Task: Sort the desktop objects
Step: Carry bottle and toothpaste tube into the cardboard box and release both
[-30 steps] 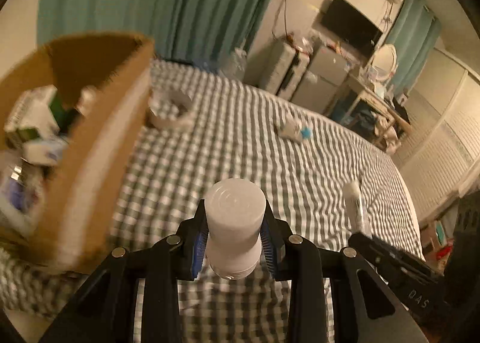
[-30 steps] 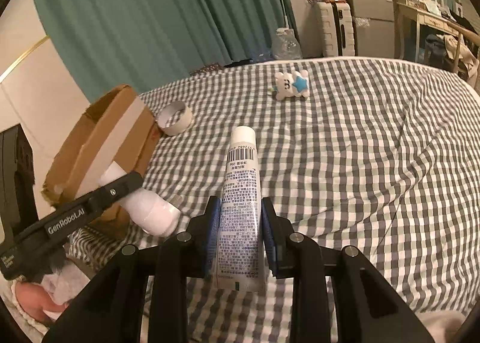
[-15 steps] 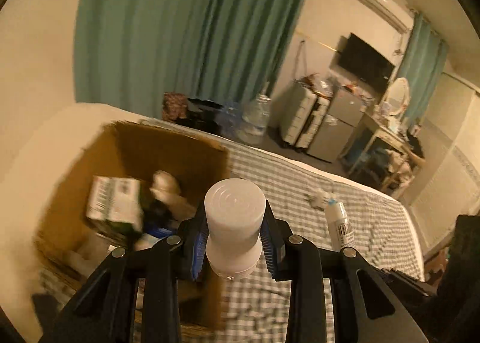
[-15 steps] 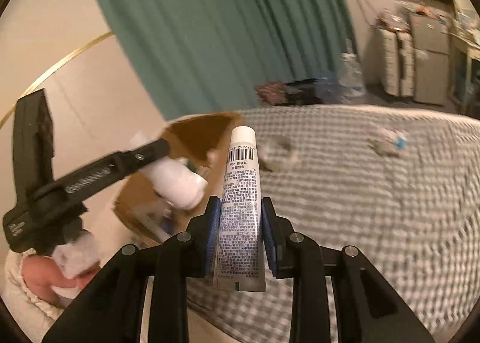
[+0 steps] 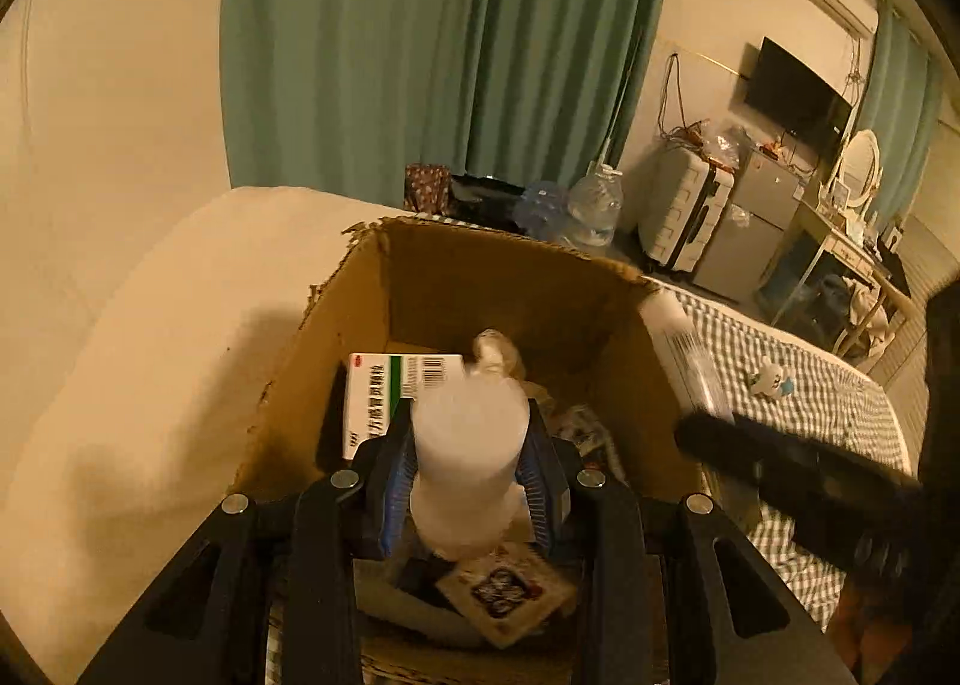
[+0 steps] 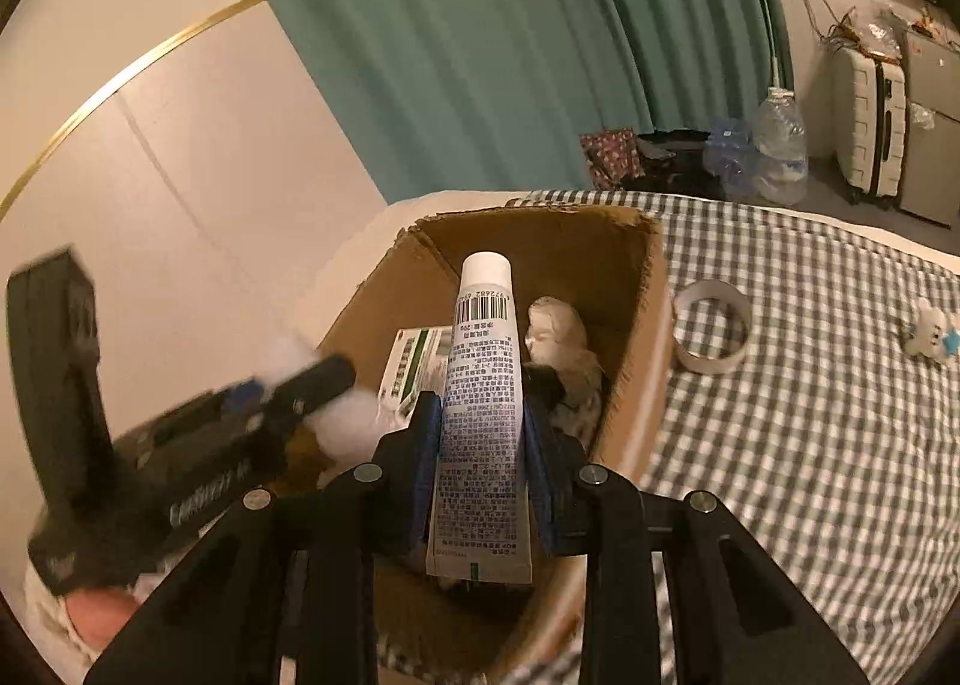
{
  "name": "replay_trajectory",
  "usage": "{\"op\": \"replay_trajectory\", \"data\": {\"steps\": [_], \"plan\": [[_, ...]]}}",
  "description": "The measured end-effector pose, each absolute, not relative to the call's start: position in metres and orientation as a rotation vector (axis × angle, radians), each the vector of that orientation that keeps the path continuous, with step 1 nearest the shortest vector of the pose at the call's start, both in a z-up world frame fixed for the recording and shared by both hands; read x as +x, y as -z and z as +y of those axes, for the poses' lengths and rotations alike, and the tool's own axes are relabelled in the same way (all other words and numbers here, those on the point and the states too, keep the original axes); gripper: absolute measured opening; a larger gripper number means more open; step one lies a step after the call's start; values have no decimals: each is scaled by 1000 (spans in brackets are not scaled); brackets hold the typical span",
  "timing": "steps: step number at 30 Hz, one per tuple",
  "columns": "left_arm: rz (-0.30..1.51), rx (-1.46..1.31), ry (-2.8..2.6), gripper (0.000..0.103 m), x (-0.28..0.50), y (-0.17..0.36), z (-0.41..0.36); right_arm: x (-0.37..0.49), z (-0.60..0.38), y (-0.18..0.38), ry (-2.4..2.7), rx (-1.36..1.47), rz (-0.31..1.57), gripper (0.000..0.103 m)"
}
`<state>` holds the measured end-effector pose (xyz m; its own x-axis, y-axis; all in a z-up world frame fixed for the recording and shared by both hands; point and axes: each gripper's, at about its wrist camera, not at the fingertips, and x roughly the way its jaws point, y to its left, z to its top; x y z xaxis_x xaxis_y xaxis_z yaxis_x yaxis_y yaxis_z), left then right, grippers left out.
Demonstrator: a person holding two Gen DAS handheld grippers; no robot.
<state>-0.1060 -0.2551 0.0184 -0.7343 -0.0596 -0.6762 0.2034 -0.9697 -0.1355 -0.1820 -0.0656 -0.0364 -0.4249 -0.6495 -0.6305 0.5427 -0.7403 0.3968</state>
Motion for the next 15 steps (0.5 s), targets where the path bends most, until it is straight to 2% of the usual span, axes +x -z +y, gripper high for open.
{"op": "replay_trajectory", "data": {"steps": [1,2,3,9,12,15], "plan": [[291,1074,2781,54,-106,-17,-257,-185,-70,35,2182,1046,-169,33],[283,1076,2778,65,-106,-17,-258,-188,-72,34,2196,1049,-162,40],[281,1076,2774,78,-105,-17,-259,-189,-72,33,2221,1039,-152,53],[317,1107,2763,82,-102,-21,-250,-180,-44,19,2349,939,-76,55],[320,1102,2781,91,-94,-27,-230,-170,-19,10,2443,874,-33,55],[279,1091,2813,92,-90,-35,-204,-161,6,-2,2530,842,10,56]]}}
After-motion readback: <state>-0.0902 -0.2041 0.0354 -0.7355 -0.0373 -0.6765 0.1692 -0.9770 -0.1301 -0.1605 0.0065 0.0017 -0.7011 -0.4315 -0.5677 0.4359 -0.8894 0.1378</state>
